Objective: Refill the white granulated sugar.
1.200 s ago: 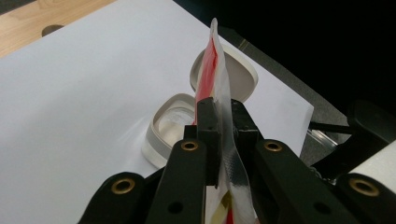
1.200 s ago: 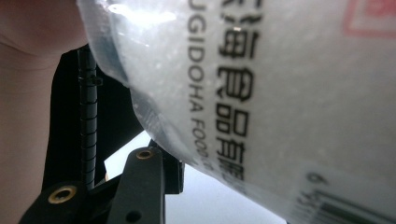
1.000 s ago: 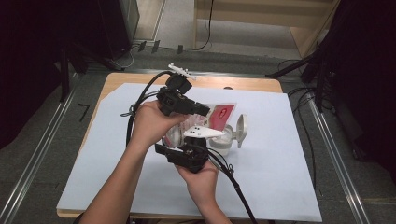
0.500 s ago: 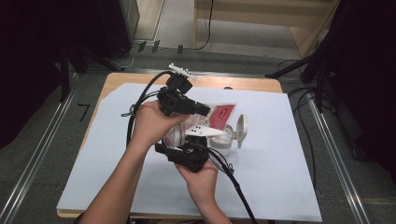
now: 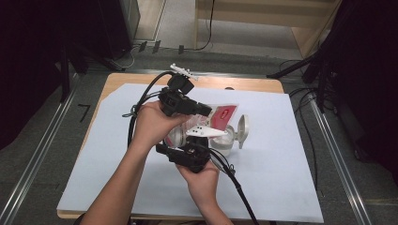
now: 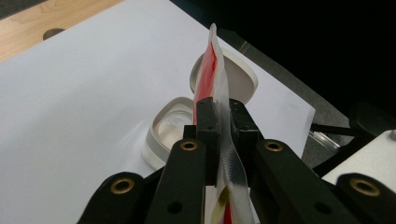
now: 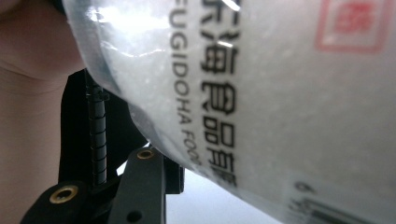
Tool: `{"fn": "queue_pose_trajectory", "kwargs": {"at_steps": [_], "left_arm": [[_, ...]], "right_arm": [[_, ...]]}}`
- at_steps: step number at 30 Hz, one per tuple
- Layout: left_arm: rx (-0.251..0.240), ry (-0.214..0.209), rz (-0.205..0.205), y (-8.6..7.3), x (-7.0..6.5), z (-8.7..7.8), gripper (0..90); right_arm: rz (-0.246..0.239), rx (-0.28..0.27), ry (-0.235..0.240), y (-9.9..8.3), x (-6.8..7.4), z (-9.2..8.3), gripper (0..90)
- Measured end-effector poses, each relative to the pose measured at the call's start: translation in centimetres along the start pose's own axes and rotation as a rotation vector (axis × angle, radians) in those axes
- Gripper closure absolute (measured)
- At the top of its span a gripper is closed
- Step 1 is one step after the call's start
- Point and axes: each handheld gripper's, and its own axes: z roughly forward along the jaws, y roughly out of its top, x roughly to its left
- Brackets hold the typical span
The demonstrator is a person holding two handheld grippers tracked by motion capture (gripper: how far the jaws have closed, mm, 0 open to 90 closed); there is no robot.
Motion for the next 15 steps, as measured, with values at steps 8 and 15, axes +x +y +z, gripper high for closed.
{"fn": "queue_pose_trajectory", "kwargs": {"at_steps": [8, 15], "left_arm": [[0.003, -0.002, -0.003, 0.08, -0.04, 0.04, 86.4], [0.006, -0.003, -0.010, 0.29, -0.11, 0.16, 86.9]], "right_arm": [[0.004, -0.003, -0.002, 0.00, 0.04, -0.06, 62.8], [-0.011, -0.004, -0.012, 0.04, 0.05, -0.14, 62.5]]}}
